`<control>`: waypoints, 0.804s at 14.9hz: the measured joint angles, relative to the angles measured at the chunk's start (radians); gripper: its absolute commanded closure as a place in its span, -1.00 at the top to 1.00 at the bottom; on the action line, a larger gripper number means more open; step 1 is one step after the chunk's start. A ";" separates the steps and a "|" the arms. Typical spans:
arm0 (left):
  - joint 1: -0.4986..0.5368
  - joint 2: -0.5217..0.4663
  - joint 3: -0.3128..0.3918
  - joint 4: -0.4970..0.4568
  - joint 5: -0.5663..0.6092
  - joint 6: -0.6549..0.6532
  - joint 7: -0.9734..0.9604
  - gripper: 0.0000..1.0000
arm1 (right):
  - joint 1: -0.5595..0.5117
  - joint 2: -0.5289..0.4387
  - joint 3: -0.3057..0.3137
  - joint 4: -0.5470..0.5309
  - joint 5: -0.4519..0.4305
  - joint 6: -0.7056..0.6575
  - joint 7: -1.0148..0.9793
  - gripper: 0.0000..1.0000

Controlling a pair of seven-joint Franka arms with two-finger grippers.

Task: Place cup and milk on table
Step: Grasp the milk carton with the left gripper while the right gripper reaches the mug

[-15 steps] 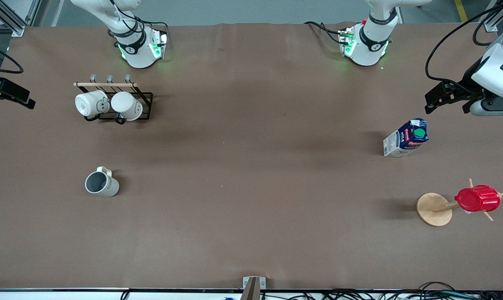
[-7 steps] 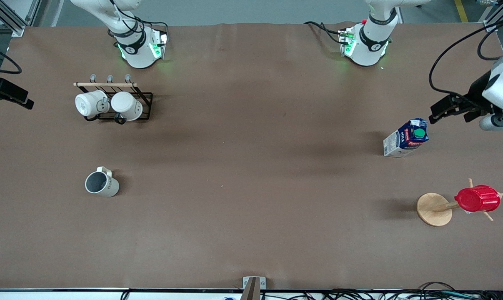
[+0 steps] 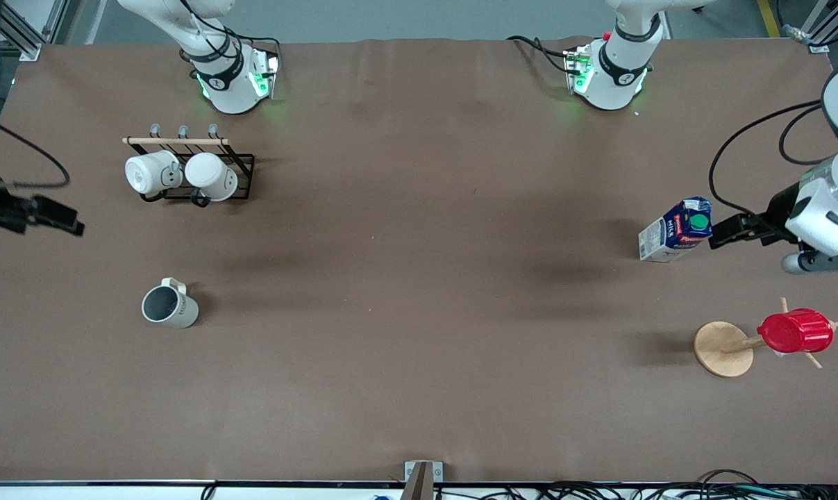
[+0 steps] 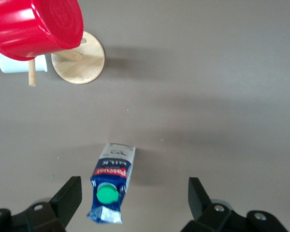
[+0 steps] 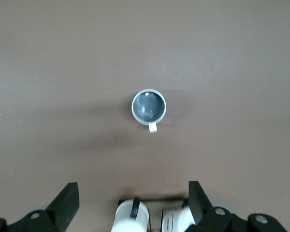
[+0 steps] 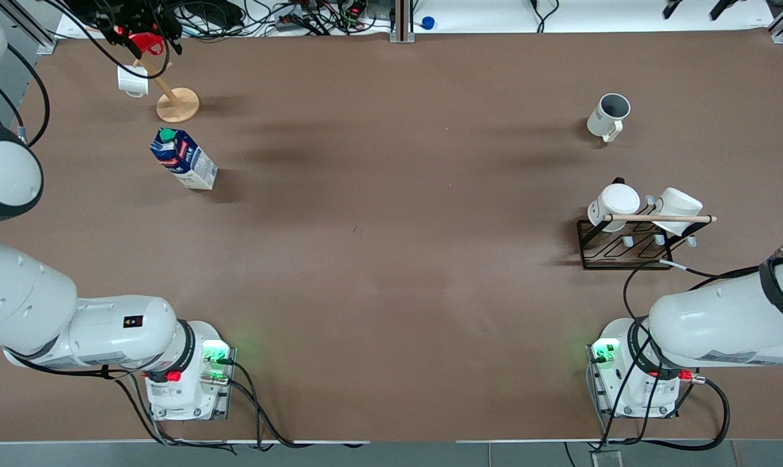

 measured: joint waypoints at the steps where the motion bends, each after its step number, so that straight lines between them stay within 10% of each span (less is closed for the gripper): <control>1: 0.009 0.009 0.000 -0.022 0.000 0.024 0.004 0.91 | -0.003 0.038 -0.002 -0.011 0.000 0.050 -0.025 1.00; 12: 0.062 -0.006 0.000 -0.222 0.036 0.152 0.011 0.84 | -0.036 0.208 -0.008 -0.423 -0.056 0.758 -0.176 1.00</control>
